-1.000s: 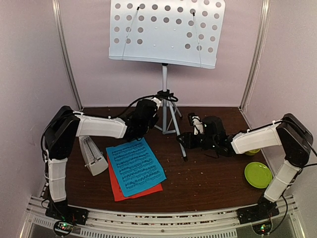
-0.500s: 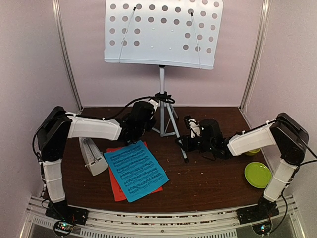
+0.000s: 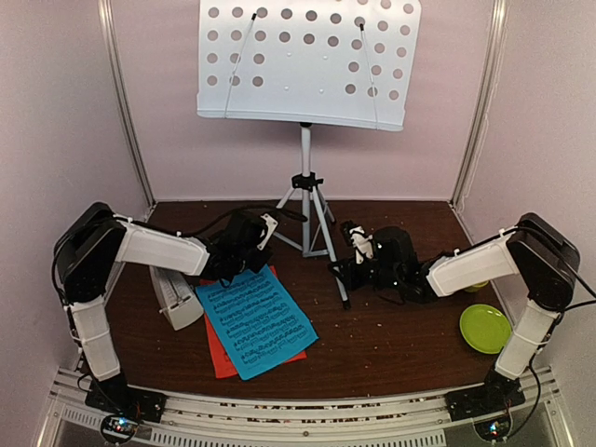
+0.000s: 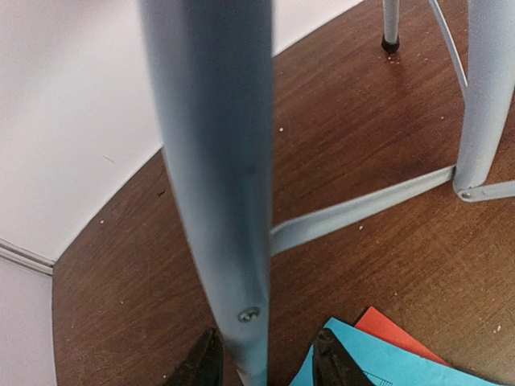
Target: Set up the instrument practice props
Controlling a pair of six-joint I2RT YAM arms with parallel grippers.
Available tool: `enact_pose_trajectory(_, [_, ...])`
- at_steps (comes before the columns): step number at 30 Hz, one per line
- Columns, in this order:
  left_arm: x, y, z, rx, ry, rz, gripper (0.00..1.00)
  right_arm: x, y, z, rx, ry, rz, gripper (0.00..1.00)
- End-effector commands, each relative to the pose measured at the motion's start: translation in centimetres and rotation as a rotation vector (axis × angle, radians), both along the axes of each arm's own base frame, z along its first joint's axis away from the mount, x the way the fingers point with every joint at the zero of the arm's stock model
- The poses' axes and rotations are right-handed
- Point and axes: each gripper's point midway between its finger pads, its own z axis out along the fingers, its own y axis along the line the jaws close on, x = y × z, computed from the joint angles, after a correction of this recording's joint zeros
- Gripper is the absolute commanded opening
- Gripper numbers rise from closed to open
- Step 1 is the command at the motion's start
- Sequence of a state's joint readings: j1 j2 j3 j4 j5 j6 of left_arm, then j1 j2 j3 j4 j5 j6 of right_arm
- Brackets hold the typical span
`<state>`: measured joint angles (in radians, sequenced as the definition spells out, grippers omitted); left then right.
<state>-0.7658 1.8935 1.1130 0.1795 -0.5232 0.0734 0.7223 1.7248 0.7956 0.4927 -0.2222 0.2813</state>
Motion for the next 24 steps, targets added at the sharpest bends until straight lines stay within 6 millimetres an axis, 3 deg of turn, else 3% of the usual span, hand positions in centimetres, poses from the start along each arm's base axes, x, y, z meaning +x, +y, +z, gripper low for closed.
enact_pose_trajectory(1, [0.4,-0.9,1.8,-0.134,-0.04,-0.093,0.39,-0.2,-0.5,-0.6,0.006,0.022,-0.026,0.03])
enact_pose_trajectory(7, [1.9,-0.5,0.6,-0.164,-0.015,-0.118,0.37,-0.5,-0.5,-0.5,0.002,0.023,-0.016,0.0])
enact_pose_trajectory(11, [2.4,-0.3,0.0,-0.2,0.026,-0.154,0.25,-0.7,-0.6,-0.2,-0.006,0.019,-0.006,0.0])
enact_pose_trajectory(18, [0.9,-0.5,0.1,-0.213,0.056,-0.212,0.0,-1.2,-0.8,-0.3,-0.011,0.031,0.002,0.0])
enact_pose_trajectory(24, [-1.3,0.8,-1.2,-0.255,0.083,-0.186,0.0,-2.5,-1.6,-0.2,0.001,0.042,0.0,0.0])
